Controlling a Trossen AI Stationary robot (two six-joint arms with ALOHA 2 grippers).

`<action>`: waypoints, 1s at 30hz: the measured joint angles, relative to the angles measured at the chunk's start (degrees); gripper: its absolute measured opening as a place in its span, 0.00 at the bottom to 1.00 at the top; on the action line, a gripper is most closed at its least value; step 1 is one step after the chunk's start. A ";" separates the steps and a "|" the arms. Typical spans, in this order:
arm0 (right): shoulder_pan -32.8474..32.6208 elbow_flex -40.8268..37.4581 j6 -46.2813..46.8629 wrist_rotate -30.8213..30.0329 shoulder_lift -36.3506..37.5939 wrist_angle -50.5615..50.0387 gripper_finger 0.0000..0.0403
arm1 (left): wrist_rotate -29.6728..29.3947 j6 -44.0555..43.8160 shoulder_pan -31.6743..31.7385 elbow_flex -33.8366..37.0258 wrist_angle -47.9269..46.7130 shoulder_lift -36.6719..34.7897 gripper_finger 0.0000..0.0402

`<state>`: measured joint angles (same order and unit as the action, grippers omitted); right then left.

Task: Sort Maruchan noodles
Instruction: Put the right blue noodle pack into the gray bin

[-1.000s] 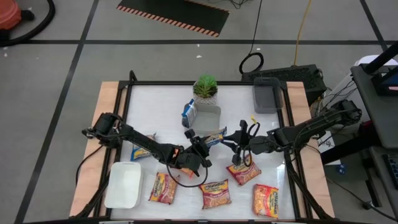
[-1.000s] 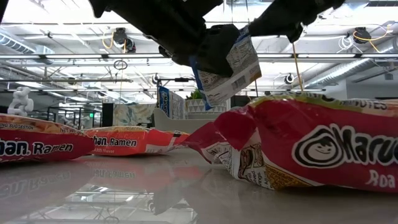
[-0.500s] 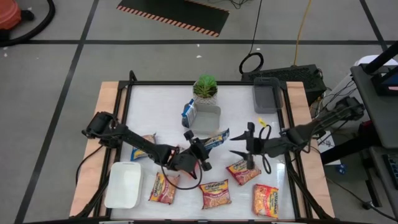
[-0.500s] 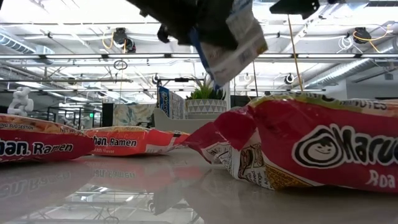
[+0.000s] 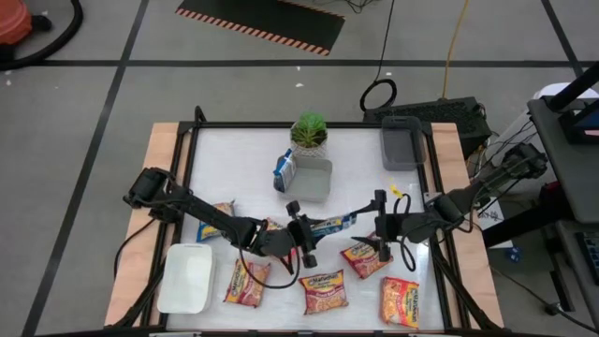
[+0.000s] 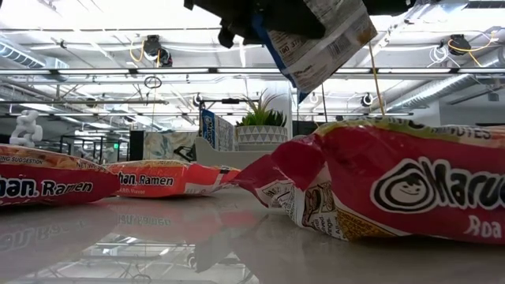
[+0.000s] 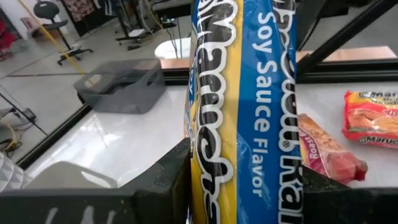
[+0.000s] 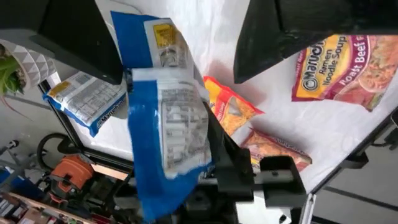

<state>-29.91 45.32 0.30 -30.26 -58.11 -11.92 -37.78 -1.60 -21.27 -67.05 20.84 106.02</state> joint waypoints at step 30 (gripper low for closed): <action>1.05 -8.11 -6.15 17.06 -3.87 35.05 0.68 | 6.84 9.73 -4.89 0.04 27.88 0.00 0.35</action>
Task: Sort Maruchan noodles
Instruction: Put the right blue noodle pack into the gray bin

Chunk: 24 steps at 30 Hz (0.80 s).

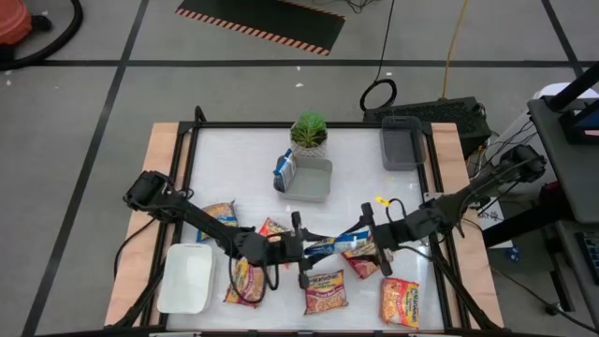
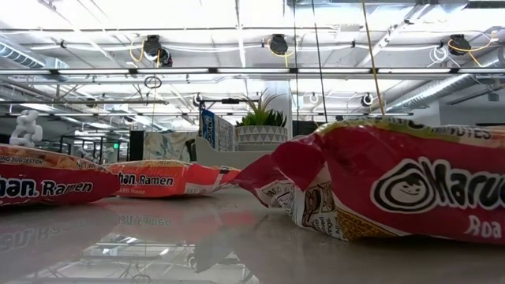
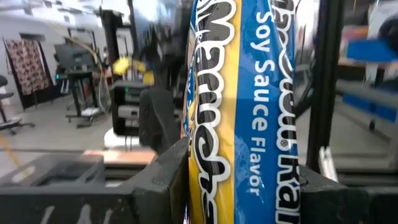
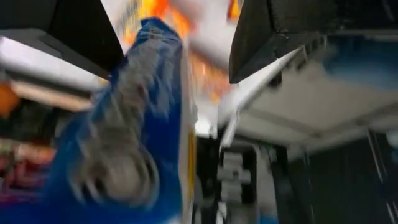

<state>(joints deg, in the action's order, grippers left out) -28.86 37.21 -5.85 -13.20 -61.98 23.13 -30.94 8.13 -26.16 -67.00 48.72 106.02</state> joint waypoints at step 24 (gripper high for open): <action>3.12 -10.12 1.21 -5.83 -10.29 35.31 0.67 | -7.81 5.06 -0.41 0.04 5.36 0.02 0.35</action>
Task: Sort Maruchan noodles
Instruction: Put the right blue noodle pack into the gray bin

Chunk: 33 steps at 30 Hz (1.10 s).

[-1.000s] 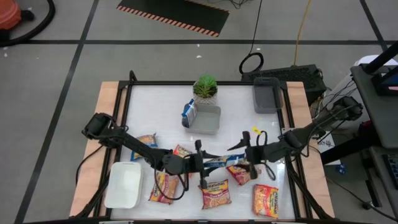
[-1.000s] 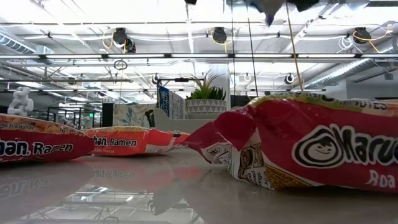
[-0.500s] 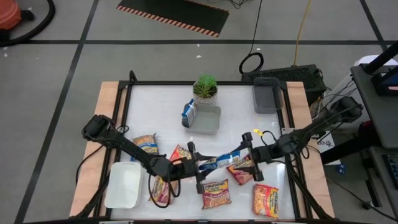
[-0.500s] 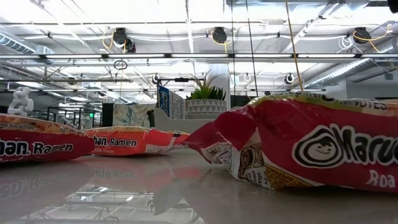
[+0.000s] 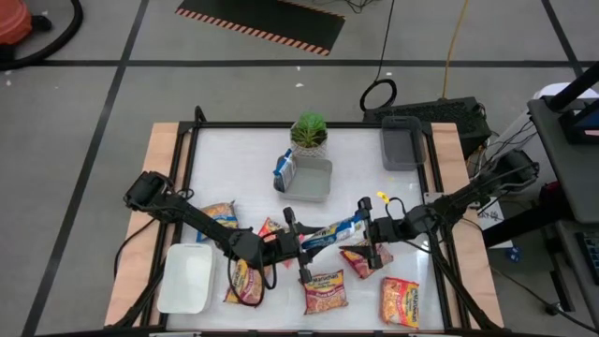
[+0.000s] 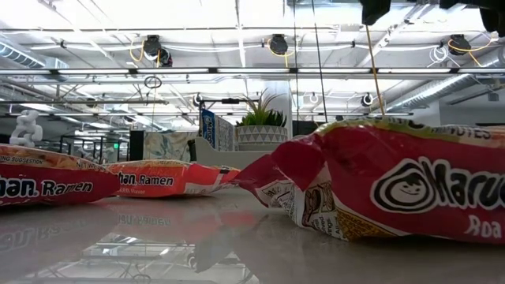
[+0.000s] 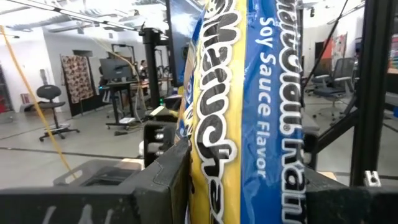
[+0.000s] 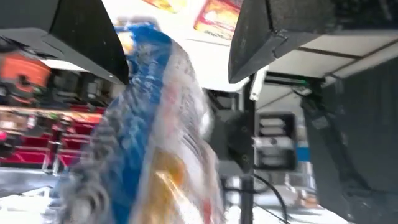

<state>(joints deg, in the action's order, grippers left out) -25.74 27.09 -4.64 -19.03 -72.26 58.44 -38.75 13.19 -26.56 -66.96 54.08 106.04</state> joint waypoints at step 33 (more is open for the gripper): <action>2.49 0.00 0.06 11.81 -7.54 13.76 0.53 | 5.98 -4.35 0.65 -0.02 -1.44 0.02 0.35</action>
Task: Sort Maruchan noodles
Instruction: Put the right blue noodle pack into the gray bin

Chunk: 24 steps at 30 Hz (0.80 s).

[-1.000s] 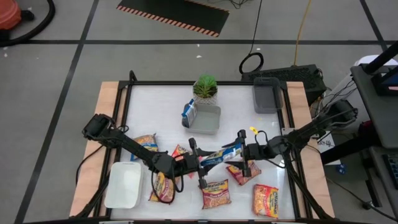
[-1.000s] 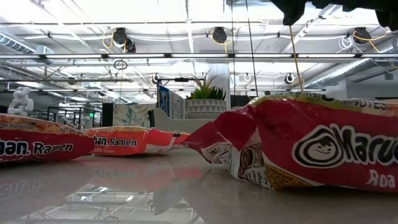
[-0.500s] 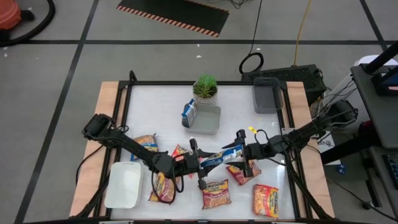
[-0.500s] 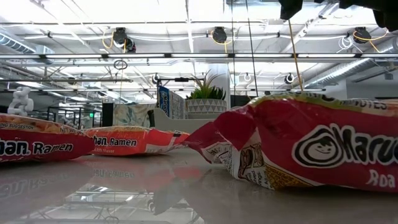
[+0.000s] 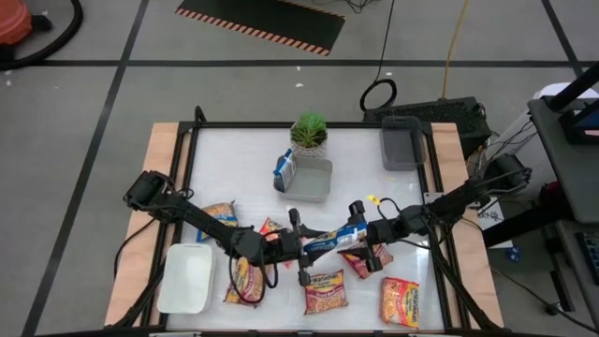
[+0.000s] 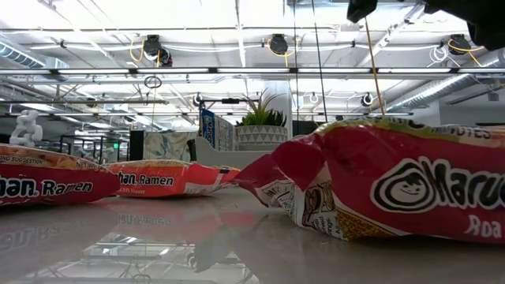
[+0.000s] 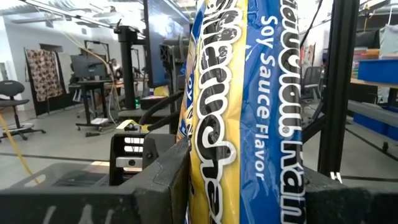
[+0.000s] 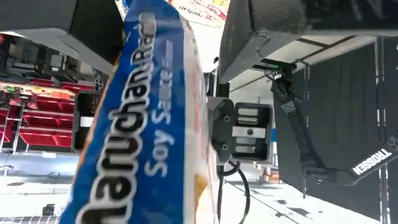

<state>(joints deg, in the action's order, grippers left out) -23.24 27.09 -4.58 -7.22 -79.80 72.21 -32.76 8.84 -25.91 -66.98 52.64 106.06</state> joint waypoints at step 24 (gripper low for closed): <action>0.07 0.02 -0.06 -0.17 -0.71 4.28 0.34 | -0.23 0.11 0.13 -0.04 -2.61 0.04 0.35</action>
<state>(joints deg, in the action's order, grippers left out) -23.18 27.11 -4.64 -7.39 -80.51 76.49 -32.99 8.95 -25.78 -67.02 50.03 106.10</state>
